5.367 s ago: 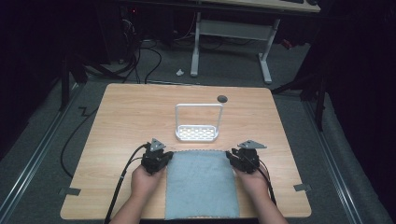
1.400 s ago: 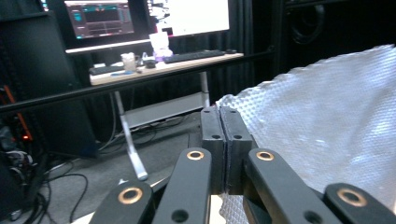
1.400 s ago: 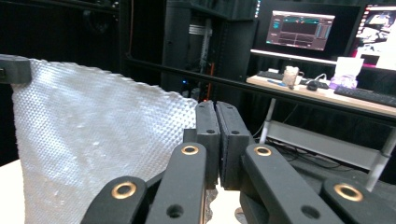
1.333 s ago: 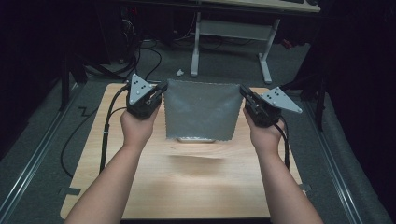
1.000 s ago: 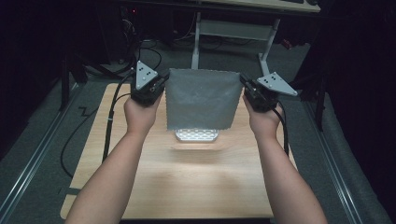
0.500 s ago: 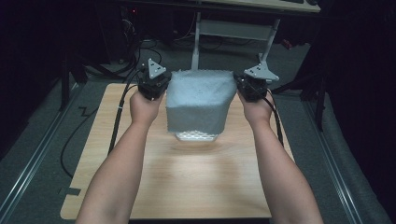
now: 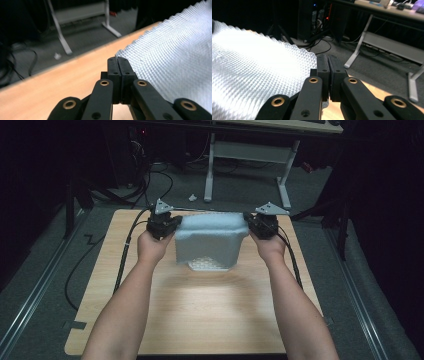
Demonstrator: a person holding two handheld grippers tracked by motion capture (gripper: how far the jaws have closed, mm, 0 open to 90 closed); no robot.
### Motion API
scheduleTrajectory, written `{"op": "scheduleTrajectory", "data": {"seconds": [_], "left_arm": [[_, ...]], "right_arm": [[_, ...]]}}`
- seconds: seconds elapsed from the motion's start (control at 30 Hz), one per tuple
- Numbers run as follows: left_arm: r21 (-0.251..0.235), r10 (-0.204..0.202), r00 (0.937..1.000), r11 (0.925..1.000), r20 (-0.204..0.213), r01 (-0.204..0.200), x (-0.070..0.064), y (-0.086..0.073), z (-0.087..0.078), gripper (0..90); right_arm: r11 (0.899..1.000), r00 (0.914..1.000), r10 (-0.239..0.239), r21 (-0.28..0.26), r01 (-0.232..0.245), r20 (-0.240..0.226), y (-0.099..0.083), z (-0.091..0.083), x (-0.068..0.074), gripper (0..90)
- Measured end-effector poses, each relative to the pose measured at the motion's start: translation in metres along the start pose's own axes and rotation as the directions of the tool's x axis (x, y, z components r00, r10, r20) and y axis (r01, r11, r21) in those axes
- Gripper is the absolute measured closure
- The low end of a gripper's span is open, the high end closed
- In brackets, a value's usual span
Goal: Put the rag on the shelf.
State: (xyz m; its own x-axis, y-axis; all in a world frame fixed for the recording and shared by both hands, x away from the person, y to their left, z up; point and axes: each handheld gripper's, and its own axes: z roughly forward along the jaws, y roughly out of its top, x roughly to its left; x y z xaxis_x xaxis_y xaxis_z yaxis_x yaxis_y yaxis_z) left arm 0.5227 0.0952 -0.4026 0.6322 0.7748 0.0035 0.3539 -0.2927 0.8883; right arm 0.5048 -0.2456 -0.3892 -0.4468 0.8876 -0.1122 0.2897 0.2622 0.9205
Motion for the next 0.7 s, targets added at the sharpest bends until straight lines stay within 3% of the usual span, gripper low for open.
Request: {"op": "scheduleTrajectory", "data": {"seconds": [0.27, 0.53, 0.7], "left_arm": [[0.015, -0.06, 0.9966, 0.9981, 0.057, 0.059, -0.006, -0.032, -0.003, 89.3], [0.014, -0.085, 0.991, 0.9964, 0.103, 0.084, -0.013, -0.055, -0.011, 89.3], [0.019, -0.094, 0.9878, 0.9955, 0.124, 0.093, -0.015, -0.062, -0.01, 89.3]], "right_arm": [[0.999, 0.9994, 0.007, 0.035, -0.006, -0.034, -0.022, -0.004, 0.008, 89.4], [0.998, 0.9972, 0.036, 0.063, -0.032, -0.065, -0.044, -0.008, 0.013, 89.4], [0.997, 0.9961, 0.029, 0.077, -0.022, -0.083, -0.051, -0.006, 0.018, 89.4]]}}
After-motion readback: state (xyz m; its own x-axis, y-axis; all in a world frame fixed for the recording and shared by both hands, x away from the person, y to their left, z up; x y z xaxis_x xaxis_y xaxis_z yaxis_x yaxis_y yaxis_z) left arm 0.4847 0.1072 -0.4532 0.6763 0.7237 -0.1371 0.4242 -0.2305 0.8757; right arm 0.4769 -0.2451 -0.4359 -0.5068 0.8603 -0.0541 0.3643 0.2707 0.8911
